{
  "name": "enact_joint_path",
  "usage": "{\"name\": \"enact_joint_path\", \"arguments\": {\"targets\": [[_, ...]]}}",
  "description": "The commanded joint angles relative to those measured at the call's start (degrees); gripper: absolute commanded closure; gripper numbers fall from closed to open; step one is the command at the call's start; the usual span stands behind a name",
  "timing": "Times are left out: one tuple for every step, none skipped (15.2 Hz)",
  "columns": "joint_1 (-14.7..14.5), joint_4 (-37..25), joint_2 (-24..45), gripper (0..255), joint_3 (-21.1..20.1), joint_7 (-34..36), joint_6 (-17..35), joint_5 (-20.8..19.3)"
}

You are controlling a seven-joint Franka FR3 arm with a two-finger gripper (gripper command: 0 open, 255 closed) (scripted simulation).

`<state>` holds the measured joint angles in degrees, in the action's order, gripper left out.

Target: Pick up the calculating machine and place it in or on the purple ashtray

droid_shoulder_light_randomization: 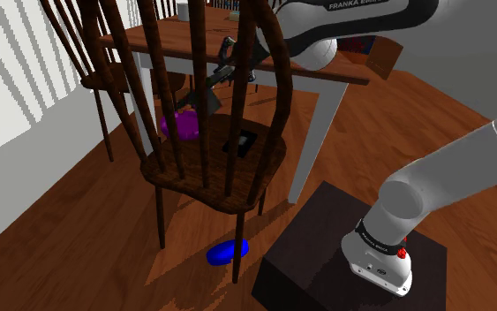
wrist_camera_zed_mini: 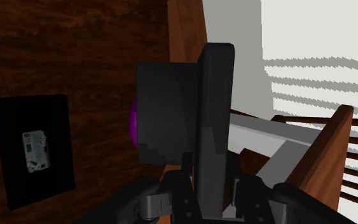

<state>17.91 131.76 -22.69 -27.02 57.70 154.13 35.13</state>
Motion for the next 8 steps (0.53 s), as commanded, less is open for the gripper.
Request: {"name": "enact_joint_path", "arguments": {"targets": [[1.8, -4.4, 4.4, 255, -1.0, 0.9, 0.1, -2.4], [2.7, -6.7, 6.7, 255, -1.5, 1.6, 0.1, -3.9], [3.6, -9.1, 9.0, 255, -2.1, 2.4, 0.1, -5.5], [4.4, -11.5, 11.3, 255, -2.7, 3.4, 0.0, -7.4], [5.2, -13.9, 13.7, 255, -3.3, 4.5, -0.2, -9.3], [5.9, -16.5, 16.0, 255, -3.8, 5.7, -0.4, -11.5], [6.4, -19.1, 18.5, 255, -4.3, 7.0, -0.7, -13.8], [6.8, -21.8, 21.0, 255, -4.7, 8.4, -1.1, -16.3]]}}
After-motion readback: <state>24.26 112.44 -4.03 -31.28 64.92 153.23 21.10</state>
